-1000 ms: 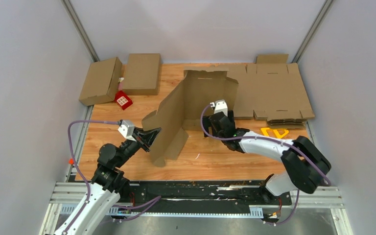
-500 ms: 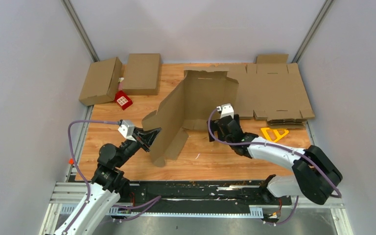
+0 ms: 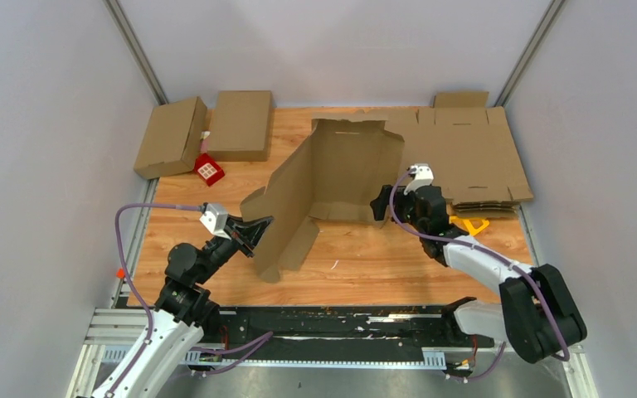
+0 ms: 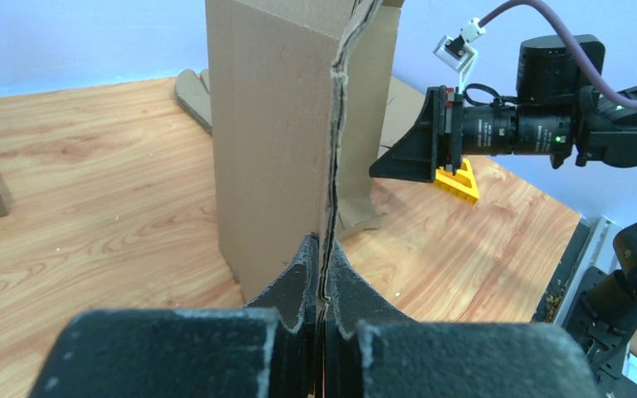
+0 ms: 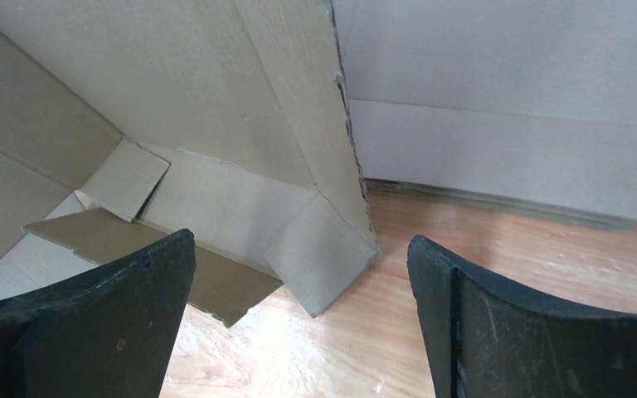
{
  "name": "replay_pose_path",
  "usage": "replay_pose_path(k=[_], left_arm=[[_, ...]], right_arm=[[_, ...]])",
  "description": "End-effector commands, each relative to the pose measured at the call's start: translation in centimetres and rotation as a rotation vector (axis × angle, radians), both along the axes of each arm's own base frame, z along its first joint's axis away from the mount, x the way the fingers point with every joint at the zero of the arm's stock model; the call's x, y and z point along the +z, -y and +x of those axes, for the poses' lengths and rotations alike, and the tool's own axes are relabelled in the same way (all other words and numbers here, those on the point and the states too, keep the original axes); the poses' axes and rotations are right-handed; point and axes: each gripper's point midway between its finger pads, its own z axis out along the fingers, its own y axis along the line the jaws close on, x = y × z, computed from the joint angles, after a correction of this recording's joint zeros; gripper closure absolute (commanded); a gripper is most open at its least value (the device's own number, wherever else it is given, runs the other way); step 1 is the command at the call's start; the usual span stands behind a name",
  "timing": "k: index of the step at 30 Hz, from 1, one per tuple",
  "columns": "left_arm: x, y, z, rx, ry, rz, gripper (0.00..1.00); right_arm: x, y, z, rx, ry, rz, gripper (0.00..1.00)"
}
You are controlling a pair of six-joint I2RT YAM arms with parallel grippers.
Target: Fold the paper box
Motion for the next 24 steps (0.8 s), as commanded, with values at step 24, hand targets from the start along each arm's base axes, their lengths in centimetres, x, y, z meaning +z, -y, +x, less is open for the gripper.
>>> replay_pose_path(k=[24], left_arm=[[-0.3,0.1,-0.6,-0.021,-0.04,0.005,0.99]], right_arm=[[0.3,-0.7,3.1,-0.048,-0.028,-0.09,0.0]])
